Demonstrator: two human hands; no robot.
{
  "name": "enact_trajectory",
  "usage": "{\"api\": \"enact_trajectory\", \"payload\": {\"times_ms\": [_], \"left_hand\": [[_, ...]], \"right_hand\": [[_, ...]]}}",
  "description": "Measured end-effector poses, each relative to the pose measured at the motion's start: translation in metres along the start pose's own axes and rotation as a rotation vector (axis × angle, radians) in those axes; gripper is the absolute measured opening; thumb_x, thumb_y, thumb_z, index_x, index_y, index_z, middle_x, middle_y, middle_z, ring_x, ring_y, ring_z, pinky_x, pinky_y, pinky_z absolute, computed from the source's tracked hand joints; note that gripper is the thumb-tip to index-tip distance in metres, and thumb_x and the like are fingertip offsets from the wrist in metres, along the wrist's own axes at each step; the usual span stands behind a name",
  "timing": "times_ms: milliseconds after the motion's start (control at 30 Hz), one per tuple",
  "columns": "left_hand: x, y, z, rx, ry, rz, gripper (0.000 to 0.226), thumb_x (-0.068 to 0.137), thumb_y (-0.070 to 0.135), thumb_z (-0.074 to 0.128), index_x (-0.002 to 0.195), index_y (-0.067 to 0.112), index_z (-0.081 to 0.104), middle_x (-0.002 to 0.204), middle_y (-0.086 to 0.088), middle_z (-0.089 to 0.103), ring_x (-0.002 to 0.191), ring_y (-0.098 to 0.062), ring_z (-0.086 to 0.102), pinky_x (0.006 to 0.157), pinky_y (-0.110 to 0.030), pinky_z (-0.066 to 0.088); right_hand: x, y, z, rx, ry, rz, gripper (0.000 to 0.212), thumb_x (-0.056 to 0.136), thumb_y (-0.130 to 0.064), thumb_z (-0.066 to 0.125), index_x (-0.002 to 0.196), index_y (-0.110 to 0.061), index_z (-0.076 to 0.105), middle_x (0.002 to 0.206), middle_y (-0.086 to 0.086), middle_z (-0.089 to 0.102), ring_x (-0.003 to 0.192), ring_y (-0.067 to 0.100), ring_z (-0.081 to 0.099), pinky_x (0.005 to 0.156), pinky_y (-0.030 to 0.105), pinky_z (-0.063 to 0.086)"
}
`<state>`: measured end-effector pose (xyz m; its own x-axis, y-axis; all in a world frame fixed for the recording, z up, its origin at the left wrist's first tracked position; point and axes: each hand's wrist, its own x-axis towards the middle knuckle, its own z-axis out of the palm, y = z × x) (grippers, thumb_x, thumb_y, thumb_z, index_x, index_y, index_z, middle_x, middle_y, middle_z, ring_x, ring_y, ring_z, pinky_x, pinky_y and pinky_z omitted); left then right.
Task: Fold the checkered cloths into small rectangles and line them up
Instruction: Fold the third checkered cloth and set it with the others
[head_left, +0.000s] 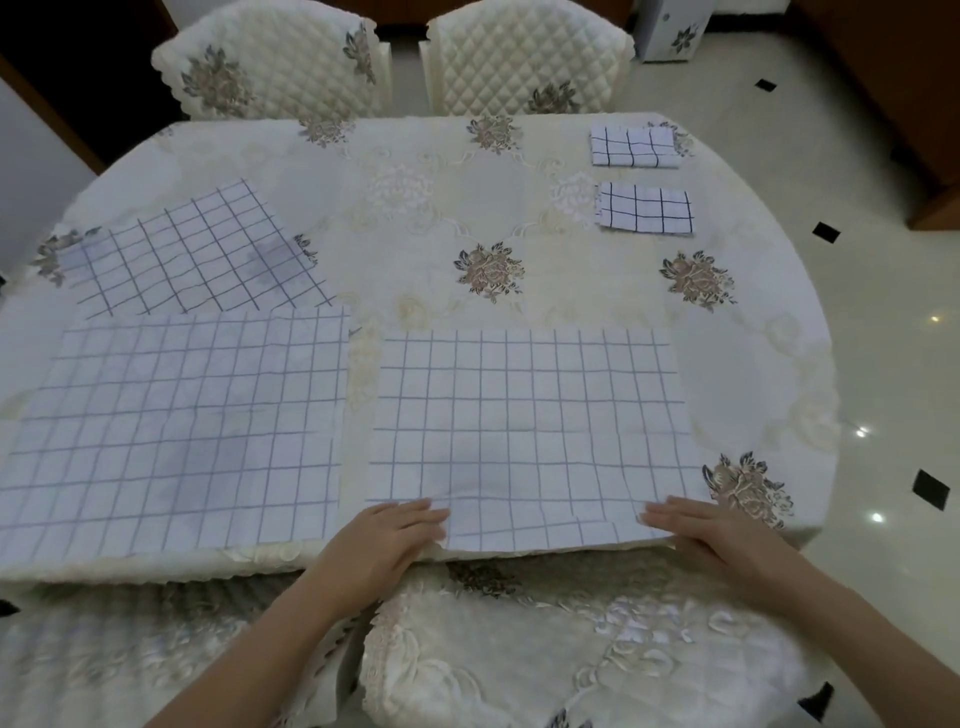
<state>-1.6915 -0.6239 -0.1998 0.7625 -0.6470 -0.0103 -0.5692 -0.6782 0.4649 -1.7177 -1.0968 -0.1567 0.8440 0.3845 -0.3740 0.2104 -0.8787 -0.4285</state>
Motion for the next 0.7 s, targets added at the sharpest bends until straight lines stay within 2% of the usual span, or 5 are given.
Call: {"api": "enact_trajectory", "payload": {"times_ms": [167, 267, 367, 533, 700], "left_hand": [[0.001, 0.025, -0.016, -0.017, 0.063, -0.095, 0.052, 0.107, 0.047, 0.019, 0.126, 0.032, 0.065, 0.127, 0.013, 0.067, 0.114, -0.004, 0.062, 0.096, -0.015, 0.044], [0.0, 0.044, -0.027, -0.081, -0.012, -0.22, 0.048, 0.102, 0.059, 0.016, 0.124, 0.044, 0.056, 0.113, 0.019, 0.071, 0.095, -0.004, 0.067, 0.076, -0.021, 0.055], [0.001, 0.049, -0.036, -0.146, -0.123, -0.276, 0.036, 0.097, 0.06, 0.023, 0.117, 0.047, 0.049, 0.09, 0.015, 0.071, 0.078, -0.007, 0.066, 0.065, -0.025, 0.048], [0.033, 0.027, -0.058, -0.072, -0.068, -0.348, 0.049, 0.095, 0.068, 0.011, 0.115, 0.046, 0.05, 0.083, 0.015, 0.071, 0.07, -0.004, 0.065, 0.065, -0.027, 0.053], [0.077, -0.012, -0.068, 0.066, 0.088, -0.485, 0.04, 0.101, 0.054, 0.027, 0.117, 0.032, 0.057, 0.075, 0.007, 0.071, 0.064, -0.016, 0.065, 0.06, -0.036, 0.054]], "right_hand": [[-0.005, 0.018, -0.004, 0.009, -0.008, 0.021, 0.044, 0.102, -0.045, 0.045, 0.137, -0.069, 0.034, 0.145, -0.043, 0.035, 0.141, -0.014, 0.024, 0.117, 0.029, 0.033], [-0.008, 0.015, -0.018, 0.004, -0.065, 0.021, 0.037, 0.098, -0.068, 0.024, 0.133, -0.077, 0.026, 0.143, -0.043, 0.028, 0.132, -0.017, 0.03, 0.112, 0.021, 0.032], [-0.008, 0.014, -0.036, 0.065, -0.093, 0.032, 0.05, 0.081, -0.089, 0.007, 0.127, -0.083, 0.023, 0.123, -0.053, 0.039, 0.102, -0.036, 0.035, 0.092, -0.004, 0.028], [0.026, 0.008, -0.072, 0.022, -0.108, 0.015, 0.041, 0.091, -0.069, 0.018, 0.128, -0.073, 0.036, 0.086, -0.048, 0.055, 0.087, -0.014, 0.06, 0.074, 0.006, 0.042], [0.11, 0.014, -0.094, -0.096, 0.004, -0.07, 0.05, 0.096, -0.06, 0.026, 0.134, -0.048, 0.056, 0.127, -0.023, 0.063, 0.12, 0.006, 0.06, 0.087, 0.021, 0.047]]}}
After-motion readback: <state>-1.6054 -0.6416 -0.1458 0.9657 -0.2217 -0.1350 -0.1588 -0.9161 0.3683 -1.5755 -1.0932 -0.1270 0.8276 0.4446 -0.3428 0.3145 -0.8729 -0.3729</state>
